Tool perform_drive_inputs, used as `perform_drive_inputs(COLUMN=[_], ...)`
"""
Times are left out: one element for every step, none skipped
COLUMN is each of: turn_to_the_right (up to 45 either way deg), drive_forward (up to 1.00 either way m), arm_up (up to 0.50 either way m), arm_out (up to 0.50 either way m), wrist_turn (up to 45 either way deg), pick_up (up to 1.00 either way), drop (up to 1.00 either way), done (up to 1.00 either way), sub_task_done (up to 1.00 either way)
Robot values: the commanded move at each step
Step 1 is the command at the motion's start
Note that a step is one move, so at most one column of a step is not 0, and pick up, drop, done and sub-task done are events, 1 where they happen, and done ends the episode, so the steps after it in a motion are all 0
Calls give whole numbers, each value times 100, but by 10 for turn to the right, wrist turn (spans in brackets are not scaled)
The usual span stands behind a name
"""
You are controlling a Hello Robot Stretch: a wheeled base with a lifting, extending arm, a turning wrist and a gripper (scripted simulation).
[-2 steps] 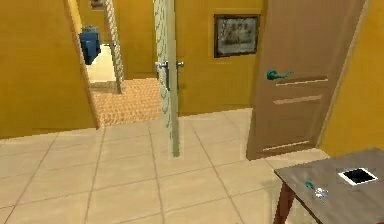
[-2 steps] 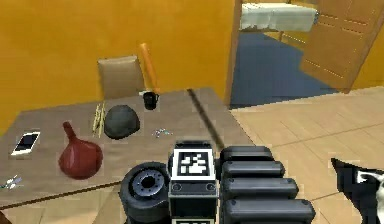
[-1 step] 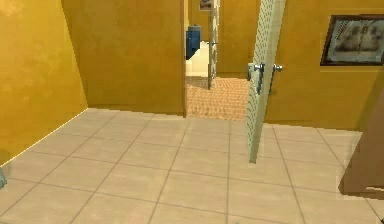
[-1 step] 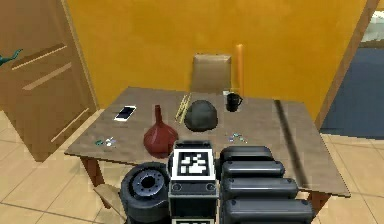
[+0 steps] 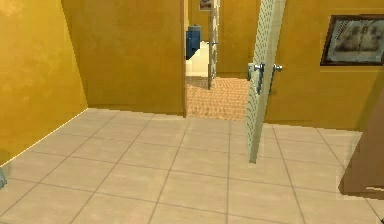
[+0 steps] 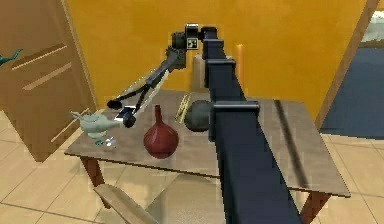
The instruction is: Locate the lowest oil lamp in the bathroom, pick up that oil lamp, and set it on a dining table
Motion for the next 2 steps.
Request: perform_drive_inputs(turn_to_the_right=[0, 0], drive_forward=[0, 0], arm_up=[0, 0], arm_out=[0, 0], wrist_turn=[450, 450], pick_up=[0, 0], drop=[0, 0], done=[0, 0], sub_task_done=[0, 0])
